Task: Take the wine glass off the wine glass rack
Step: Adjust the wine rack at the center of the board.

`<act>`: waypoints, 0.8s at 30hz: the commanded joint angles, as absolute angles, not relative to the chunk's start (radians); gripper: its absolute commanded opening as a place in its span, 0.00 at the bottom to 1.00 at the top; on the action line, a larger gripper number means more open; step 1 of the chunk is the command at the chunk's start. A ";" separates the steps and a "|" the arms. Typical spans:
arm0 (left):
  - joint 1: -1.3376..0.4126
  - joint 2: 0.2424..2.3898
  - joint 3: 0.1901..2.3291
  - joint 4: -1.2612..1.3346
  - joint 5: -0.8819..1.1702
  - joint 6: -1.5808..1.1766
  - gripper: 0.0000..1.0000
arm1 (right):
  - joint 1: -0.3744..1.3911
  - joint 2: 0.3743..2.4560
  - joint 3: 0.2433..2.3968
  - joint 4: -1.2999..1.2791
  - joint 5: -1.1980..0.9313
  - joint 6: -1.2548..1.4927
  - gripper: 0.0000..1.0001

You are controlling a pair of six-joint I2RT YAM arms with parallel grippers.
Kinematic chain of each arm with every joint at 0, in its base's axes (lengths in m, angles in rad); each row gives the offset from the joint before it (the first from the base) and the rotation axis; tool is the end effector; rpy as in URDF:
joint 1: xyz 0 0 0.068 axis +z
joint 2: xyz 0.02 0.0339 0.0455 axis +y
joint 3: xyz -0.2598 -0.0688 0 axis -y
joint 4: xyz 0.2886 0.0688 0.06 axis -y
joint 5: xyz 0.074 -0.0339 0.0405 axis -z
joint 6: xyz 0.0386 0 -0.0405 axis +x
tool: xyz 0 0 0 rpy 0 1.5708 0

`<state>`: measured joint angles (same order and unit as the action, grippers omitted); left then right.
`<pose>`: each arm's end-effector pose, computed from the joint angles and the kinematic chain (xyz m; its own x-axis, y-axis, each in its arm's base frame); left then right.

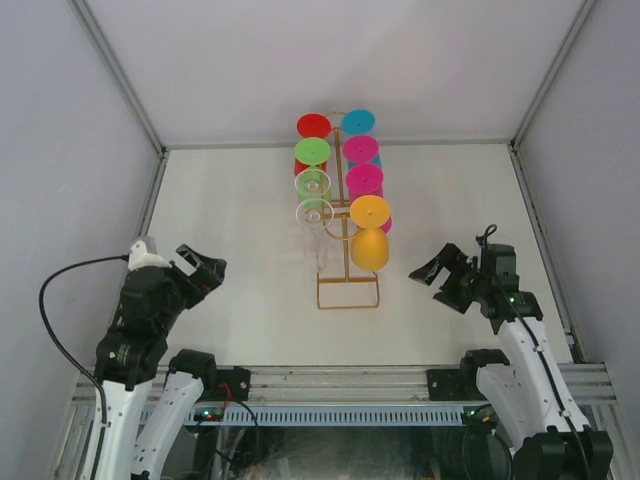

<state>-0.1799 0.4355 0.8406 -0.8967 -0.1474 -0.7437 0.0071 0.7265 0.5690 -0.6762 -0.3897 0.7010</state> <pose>0.1239 -0.0168 0.3390 -0.3754 -0.6124 -0.6957 -0.2779 0.7905 -0.5458 0.1939 0.0160 0.2188 -0.7347 0.5914 -0.3322 0.2774 0.7089 0.6485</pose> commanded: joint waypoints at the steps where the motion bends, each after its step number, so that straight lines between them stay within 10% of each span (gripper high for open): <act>1: -0.175 0.386 0.732 -0.761 0.030 -0.835 1.00 | 0.010 0.789 0.452 -0.349 -0.640 0.819 0.99; 24: -0.174 0.316 0.673 -0.814 0.085 -0.888 1.00 | 0.423 1.243 0.335 0.371 -0.485 1.191 0.88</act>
<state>-0.1799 0.3332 0.6502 -0.8116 0.0898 -0.8806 0.3573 1.2201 0.3508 0.1810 -0.5747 1.0626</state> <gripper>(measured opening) 0.998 0.883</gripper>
